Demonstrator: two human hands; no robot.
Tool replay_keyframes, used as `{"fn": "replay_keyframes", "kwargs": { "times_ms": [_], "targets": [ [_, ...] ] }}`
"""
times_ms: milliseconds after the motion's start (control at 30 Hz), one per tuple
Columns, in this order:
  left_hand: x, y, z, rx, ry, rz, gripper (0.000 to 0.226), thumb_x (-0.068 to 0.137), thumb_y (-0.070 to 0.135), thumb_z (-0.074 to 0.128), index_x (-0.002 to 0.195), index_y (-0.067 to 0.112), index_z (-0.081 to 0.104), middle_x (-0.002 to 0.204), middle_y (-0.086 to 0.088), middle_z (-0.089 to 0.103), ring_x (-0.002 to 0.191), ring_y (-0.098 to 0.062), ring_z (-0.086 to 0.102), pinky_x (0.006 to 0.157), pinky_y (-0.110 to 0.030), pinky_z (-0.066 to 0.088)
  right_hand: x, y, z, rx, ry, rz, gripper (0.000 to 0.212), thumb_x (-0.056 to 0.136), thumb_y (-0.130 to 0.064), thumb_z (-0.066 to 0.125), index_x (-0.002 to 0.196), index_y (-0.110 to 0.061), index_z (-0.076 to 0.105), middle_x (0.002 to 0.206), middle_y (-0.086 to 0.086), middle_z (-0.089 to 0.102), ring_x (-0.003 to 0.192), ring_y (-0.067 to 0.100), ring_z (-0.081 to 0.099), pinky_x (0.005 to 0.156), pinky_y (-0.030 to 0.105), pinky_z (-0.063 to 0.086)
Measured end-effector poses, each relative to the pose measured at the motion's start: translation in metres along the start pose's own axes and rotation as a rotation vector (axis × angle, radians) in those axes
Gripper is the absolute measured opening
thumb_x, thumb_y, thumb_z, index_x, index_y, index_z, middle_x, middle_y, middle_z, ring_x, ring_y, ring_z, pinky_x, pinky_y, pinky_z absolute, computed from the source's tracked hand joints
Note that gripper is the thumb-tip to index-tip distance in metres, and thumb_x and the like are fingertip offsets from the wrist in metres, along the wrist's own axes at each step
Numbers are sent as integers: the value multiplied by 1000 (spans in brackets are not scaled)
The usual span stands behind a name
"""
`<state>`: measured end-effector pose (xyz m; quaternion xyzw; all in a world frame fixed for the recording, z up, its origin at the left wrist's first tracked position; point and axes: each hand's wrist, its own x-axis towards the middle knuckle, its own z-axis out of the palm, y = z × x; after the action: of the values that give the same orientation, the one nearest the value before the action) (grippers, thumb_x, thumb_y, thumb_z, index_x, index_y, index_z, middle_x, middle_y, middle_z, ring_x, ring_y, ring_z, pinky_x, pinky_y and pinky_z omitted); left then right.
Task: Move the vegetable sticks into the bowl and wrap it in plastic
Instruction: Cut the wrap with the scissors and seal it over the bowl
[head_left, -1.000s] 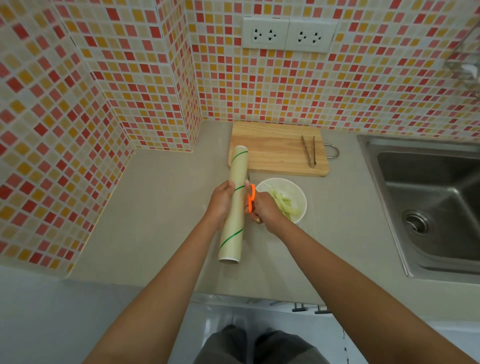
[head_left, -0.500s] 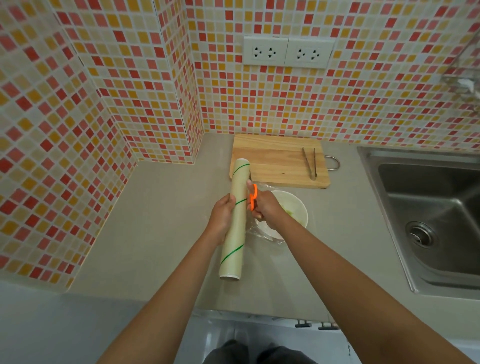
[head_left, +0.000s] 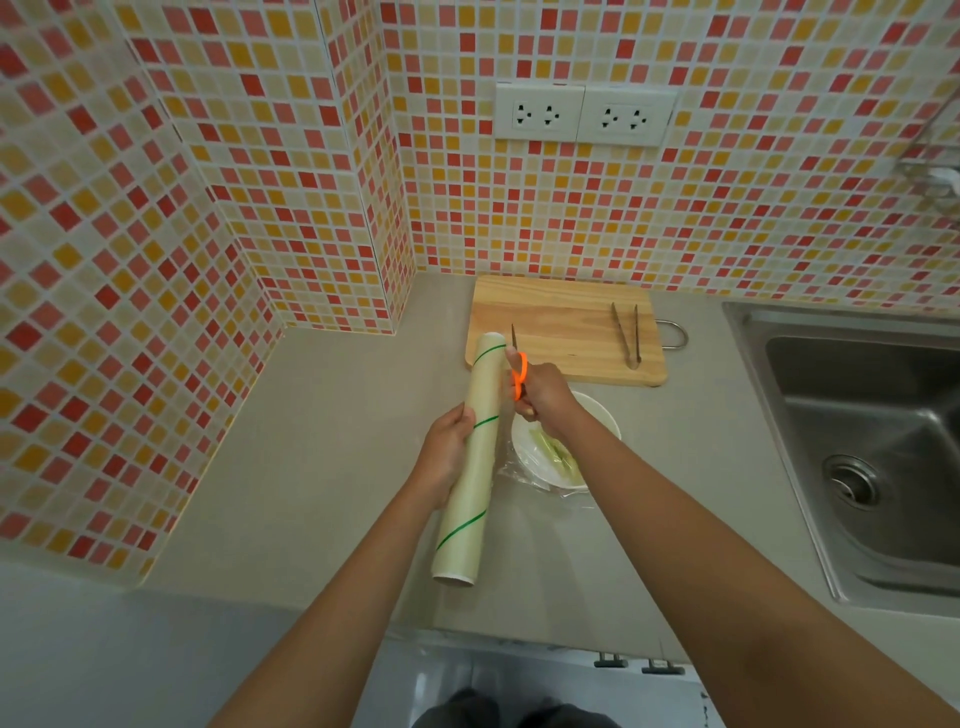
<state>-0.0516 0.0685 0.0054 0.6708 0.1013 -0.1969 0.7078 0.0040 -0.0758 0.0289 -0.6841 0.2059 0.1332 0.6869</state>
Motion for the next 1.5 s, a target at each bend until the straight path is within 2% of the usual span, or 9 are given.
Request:
{"fn": "replay_keyframes", "kwargs": {
  "times_ms": [100,200,300,400,600,767,900,1067,1500],
  "targets": [
    [-2,-5,-7,8,46,-1,28,101,29,41,93,15,63,74,-11,63,58,-25,58,61,-35,49,-1,-9,-5,10,14,-22,40,96,-34,52,66,-8,59,57,9,50,27,11,33,35,16,18],
    [1,-11,-18,122,141,29,23,98,27,47,105,12,63,93,-13,65,78,-26,61,74,-37,49,-8,-17,-18,13,32,-40,28,93,-27,56,85,-1,65,63,9,57,30,12,44,34,17,25],
    [4,-18,-28,388,226,33,30,98,27,49,117,5,56,118,-17,56,103,-30,58,94,-39,46,-21,-18,-43,69,35,-96,22,92,-22,58,81,-5,64,64,10,60,35,15,52,35,20,33],
    [7,-25,-29,615,256,-14,33,98,29,47,113,0,46,125,-22,39,108,-34,51,93,-34,39,-37,-4,-77,19,134,-155,27,91,-28,61,76,-5,65,58,6,63,36,16,55,37,21,36],
    [12,-37,-14,870,299,5,56,99,26,45,142,-6,28,134,-29,35,121,-45,44,102,-44,37,-58,65,-132,-751,489,-65,54,96,-35,47,50,-8,51,60,21,62,64,35,66,56,30,44],
    [14,-42,-5,995,334,26,61,100,25,42,148,-5,18,137,-27,33,124,-43,37,101,-47,37,-61,107,-145,-962,576,67,43,97,-30,44,94,5,68,102,24,68,99,37,64,81,37,48],
    [12,-45,0,1045,365,28,61,101,24,40,149,-4,16,138,-25,33,124,-40,35,97,-47,40,-63,114,-149,-999,548,99,38,95,-29,44,91,0,68,100,19,68,95,35,65,69,29,40],
    [14,-47,-1,1183,421,-19,59,101,30,37,148,-2,21,143,-20,39,128,-36,37,101,-46,35,-60,109,-148,-1059,541,108,37,94,-26,43,91,0,68,97,18,68,91,34,66,69,30,44],
    [13,-51,-9,1169,437,68,79,97,47,41,150,-5,13,136,-24,40,122,-37,41,97,-43,41,-63,114,-149,-1000,547,125,26,88,-27,52,94,-3,60,95,14,66,86,32,64,69,32,48]
  ]
}}
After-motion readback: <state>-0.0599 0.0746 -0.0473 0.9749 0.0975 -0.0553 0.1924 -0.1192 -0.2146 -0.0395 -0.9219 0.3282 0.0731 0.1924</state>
